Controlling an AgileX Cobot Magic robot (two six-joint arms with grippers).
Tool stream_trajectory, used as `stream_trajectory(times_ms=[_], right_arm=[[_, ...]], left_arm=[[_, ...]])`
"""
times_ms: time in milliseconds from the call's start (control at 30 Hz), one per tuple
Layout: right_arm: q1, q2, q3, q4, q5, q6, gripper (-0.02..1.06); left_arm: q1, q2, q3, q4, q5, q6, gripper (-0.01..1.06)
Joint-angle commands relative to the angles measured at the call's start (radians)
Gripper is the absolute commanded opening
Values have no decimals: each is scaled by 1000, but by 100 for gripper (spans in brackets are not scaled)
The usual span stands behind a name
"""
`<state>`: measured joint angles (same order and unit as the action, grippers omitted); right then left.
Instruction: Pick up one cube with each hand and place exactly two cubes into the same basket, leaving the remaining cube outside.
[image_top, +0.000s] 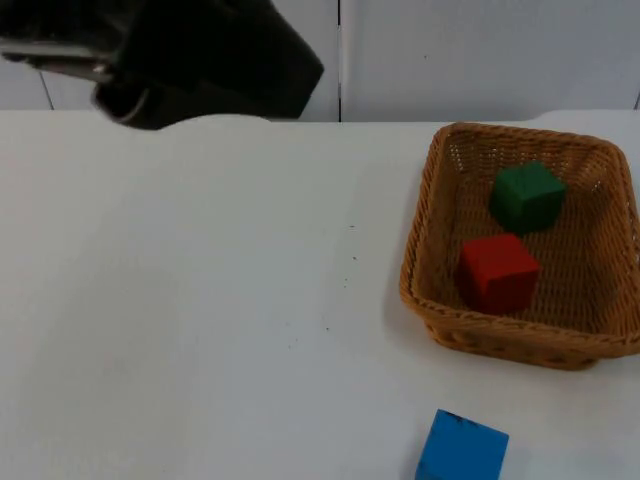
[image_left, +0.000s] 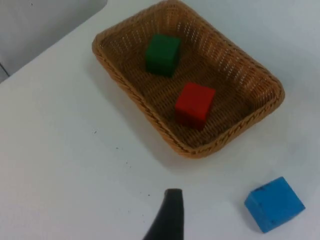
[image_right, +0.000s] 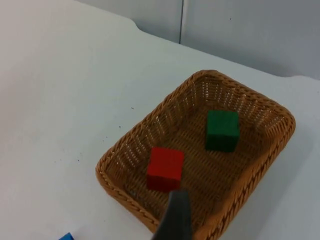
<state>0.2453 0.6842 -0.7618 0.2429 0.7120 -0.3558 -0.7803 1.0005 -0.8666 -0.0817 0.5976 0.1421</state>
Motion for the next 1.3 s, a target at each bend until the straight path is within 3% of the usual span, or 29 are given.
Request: stream_trajectory(times_ms=[0,233,333,600,933,1267], right_arm=[[-4,-66,35,6,11,13,69],[-4,-181,97,6,16,52,69],[-4,-238,108,6,47,52,69],[-4,-309,108,6,102,52,69],[-4,-432,108,6,143,54,69],[-4,-504,108,6,216,54,69]], left_arm=[[2,-51,38,-13,13,-7,78],[2,-171,106,-15,37,-7,78],[2,-247,108,-15,125,-7,78],[2,-397,108,-16,226,-7,78],[2,-659,108,-14,415,-26,78],[2,-872,208,-8,420,-74,78]])
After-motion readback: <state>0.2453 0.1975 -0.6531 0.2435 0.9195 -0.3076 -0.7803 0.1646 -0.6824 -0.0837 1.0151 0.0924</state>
